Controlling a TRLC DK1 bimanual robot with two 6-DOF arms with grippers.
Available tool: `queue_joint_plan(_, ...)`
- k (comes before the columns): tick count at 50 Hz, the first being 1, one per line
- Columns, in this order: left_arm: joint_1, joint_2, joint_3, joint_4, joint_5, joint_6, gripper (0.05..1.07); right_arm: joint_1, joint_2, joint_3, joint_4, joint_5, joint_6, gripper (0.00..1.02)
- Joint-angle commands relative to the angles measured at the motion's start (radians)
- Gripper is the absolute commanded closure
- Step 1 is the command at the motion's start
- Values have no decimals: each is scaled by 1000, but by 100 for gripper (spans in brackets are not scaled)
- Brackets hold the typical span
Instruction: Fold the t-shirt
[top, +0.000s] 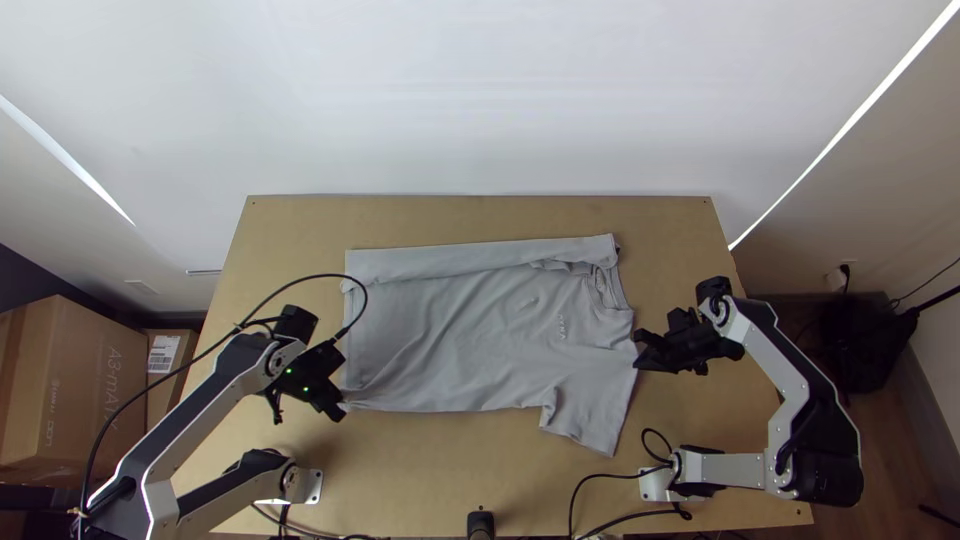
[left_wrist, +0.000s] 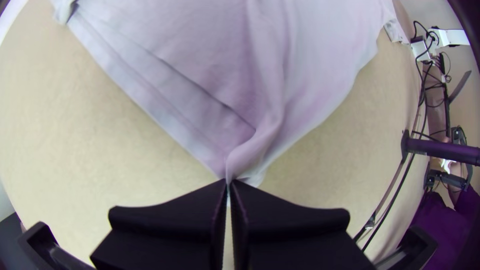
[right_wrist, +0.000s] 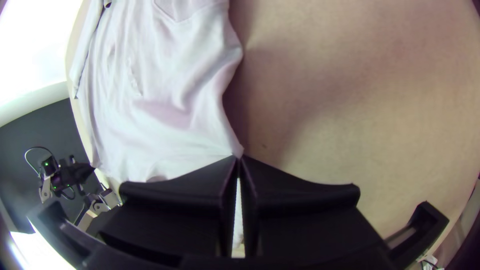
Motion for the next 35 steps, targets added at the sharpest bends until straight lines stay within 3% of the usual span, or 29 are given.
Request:
queue_joint_plan(1,72,-22,-17,-30,8,90,105,-49,38,26,-25,-6,-61,100)
queue_joint_plan(10,135,-28,5,-27,8,128,105,-77,80,52,-50,-6,-87,100)
queue_joint_plan(35,139,89,250,42,45,78,105,63,112,283,-97,-9,-14,100)
